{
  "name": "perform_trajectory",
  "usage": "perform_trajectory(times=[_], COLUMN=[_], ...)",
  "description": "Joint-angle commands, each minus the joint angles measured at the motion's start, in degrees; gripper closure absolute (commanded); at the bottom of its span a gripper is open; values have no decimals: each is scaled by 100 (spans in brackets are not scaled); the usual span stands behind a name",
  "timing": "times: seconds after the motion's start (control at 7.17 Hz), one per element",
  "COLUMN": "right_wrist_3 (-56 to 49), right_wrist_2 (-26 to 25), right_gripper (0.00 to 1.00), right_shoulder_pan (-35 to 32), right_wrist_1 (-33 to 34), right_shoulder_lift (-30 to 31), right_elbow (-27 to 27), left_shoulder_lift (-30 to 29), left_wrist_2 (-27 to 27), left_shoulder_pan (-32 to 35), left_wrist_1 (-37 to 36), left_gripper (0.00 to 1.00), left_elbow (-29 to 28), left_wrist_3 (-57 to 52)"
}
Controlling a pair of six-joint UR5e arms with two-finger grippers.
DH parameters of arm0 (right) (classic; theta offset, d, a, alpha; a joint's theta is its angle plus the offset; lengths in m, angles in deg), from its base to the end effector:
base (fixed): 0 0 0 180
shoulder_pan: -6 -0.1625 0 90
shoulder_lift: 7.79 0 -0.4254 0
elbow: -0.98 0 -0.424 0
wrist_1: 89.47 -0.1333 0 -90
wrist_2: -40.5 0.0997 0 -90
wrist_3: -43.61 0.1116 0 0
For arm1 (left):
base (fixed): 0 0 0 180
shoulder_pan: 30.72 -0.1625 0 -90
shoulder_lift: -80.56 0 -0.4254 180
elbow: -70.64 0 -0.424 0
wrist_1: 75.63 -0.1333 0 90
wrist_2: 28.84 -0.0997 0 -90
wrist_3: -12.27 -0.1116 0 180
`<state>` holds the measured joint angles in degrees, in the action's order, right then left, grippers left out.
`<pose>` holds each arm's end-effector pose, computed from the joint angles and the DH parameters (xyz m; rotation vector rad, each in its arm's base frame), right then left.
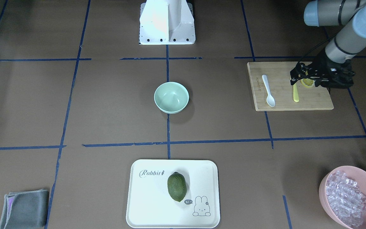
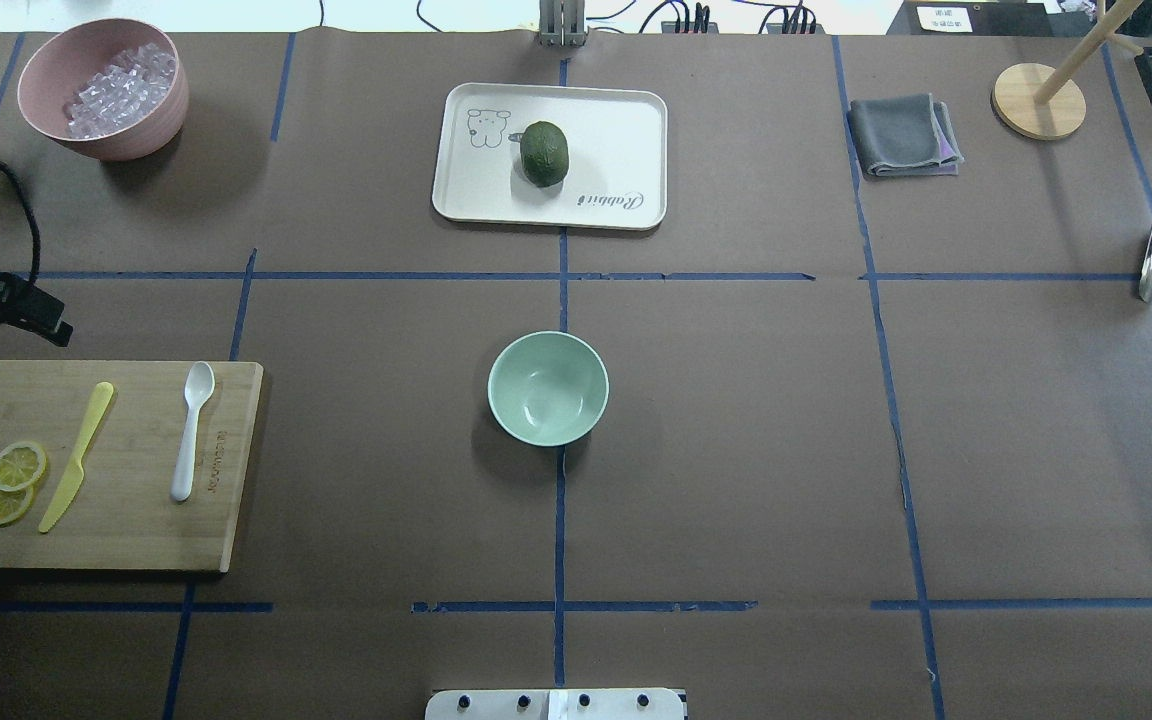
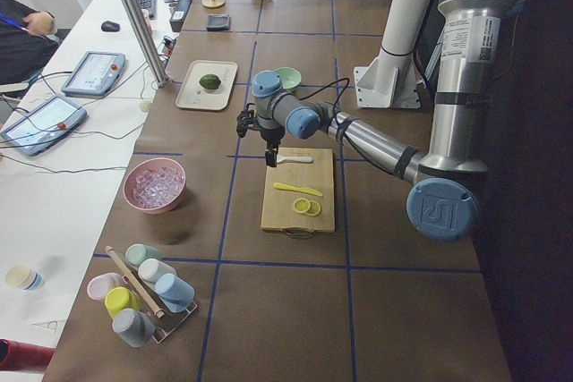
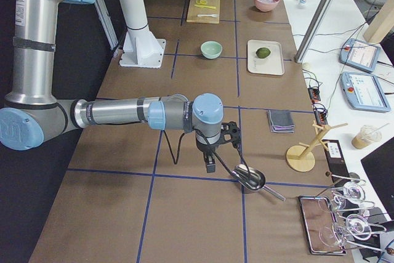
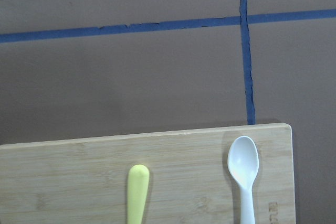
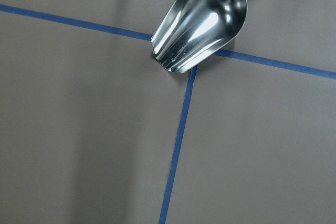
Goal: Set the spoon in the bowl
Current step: 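Move the left gripper over the white spoon on the cutting board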
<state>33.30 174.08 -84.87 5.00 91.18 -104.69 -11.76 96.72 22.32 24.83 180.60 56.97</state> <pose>0.0633 -0.4566 0.6101 0.1111 -0.7543 -0.1715 0.2715 -0.4746 0.4492 0.0237 0.8169 0.0498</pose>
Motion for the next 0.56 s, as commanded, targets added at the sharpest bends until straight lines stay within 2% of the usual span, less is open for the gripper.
perform_trajectory(times=[0.0,0.42], right_wrist_3=[-24,-59], right_wrist_2=[-7,-7], right_gripper=[0,0], right_shoulder_pan=[-1,-1], right_wrist_1=[1,-7], right_shoulder_lift=[9,18], right_elbow=[3,3], left_shoulder_lift=[-5,-23], left_wrist_2=[-575,-770], left_shoulder_pan=[-678,-1198], left_wrist_1=[910,1107], left_gripper=[0,0], left_elbow=[-368,-493], left_wrist_3=[1054,1269])
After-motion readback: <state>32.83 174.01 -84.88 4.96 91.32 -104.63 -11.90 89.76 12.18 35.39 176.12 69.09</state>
